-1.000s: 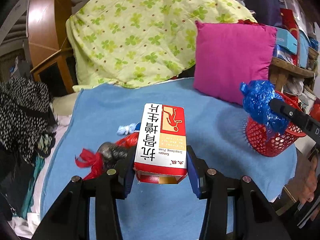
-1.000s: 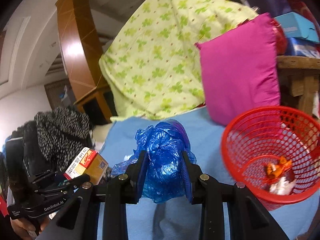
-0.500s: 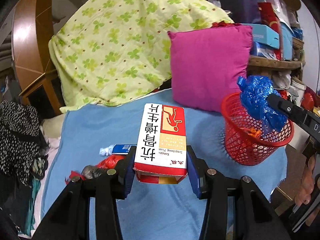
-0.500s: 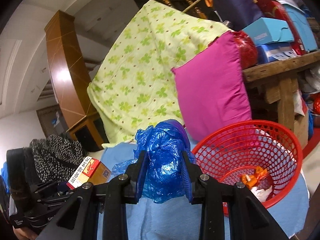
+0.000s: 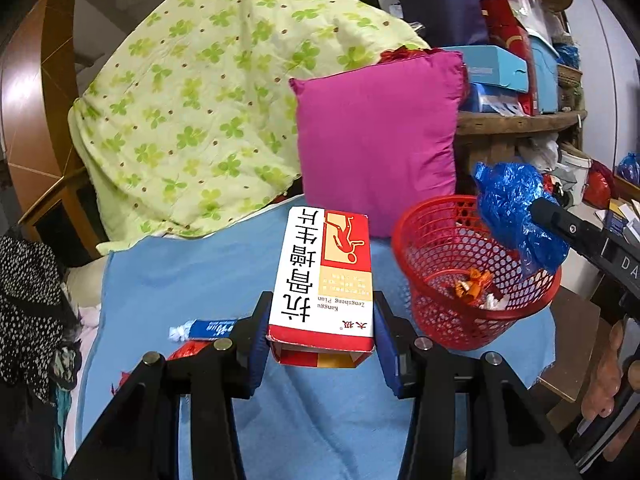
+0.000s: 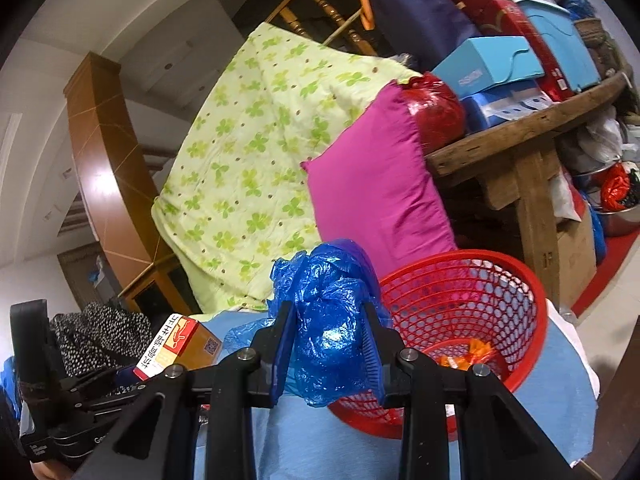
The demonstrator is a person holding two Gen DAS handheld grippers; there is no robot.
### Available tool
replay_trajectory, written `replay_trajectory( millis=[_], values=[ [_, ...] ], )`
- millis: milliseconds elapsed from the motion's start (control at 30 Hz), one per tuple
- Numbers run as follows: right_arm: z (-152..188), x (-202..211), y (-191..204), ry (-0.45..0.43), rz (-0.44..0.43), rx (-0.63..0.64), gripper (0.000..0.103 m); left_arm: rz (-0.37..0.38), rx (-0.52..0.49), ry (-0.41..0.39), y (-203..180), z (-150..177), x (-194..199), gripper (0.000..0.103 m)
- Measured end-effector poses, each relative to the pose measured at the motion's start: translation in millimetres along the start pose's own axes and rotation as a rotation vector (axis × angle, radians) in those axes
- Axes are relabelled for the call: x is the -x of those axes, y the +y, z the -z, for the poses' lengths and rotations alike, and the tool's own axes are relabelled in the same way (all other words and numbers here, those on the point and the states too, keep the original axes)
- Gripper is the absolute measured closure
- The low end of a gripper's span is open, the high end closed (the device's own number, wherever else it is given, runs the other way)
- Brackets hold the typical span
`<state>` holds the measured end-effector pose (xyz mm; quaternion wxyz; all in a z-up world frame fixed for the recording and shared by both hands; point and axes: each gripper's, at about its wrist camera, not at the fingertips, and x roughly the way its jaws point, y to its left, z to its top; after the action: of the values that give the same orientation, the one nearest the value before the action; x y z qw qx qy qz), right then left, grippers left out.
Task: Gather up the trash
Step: 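Carry the carton and blue bag to the red basket and release both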
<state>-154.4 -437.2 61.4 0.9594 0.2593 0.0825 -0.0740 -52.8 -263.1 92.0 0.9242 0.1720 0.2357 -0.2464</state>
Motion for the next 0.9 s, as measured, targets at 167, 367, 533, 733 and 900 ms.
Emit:
replay_trajectory(
  millis=[167, 367, 533, 733, 900],
  values=[
    [-3.1, 6.4, -14.6, -0.014, 0.025, -0.044, 0.069, 0.055, -0.013, -0.022, -14.0, -12.1, -6.2, 0.054],
    [-7.1, 9.9, -32.0, -0.024, 0.054, -0.108, 0.069, 0.152, -0.004, -0.042, -27.9, -29.7, -21.1, 0.054],
    [-10.1, 12.9, -43.9, -0.036, 0.079, -0.154, 0.068, 0.242, -0.012, -0.036, -47.4, -44.0, -35.7, 0.054],
    [-12.1, 13.0, -58.6, -0.031, 0.108, -0.195, 0.066, 0.319, -0.018, -0.016, -71.2, -50.8, -55.8, 0.052],
    [-10.3, 8.9, -77.2, 0.004, 0.124, -0.274, 0.064, 0.313, -0.020, 0.008, -82.2, -49.8, -72.1, 0.038]
  ],
)
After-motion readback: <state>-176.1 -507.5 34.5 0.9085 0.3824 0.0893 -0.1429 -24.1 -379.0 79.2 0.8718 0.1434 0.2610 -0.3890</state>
